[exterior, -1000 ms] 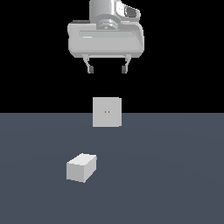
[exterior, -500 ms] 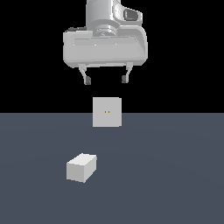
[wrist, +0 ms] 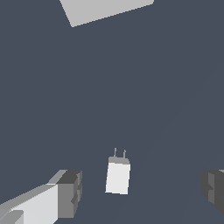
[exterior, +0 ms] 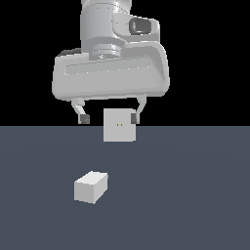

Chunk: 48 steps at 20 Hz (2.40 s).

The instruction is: Plug the charger into the wall socket.

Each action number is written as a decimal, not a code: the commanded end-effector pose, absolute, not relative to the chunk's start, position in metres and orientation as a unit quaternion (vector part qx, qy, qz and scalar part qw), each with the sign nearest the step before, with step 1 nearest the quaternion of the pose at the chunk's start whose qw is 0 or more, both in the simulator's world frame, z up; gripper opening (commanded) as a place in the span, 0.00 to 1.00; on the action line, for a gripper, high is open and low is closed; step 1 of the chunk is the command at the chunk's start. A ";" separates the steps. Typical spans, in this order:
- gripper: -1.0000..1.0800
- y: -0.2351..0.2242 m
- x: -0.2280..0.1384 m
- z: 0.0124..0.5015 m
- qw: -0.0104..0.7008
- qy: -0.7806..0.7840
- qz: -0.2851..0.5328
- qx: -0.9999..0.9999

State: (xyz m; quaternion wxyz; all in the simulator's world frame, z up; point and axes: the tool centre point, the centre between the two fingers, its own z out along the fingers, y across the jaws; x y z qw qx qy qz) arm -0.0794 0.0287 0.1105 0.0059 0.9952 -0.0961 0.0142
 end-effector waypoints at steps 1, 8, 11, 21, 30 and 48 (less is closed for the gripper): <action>0.96 0.033 -0.093 0.096 0.005 -0.114 0.011 0.993; 0.96 0.044 -0.115 0.068 0.002 -0.146 0.005 0.989; 0.96 0.046 -0.118 0.063 0.001 -0.151 0.004 0.988; 0.96 0.046 -0.119 0.050 0.001 -0.151 0.003 0.989; 0.96 0.047 -0.119 0.016 0.001 -0.152 0.004 0.988; 0.00 0.047 -0.117 0.013 0.001 -0.150 0.003 0.989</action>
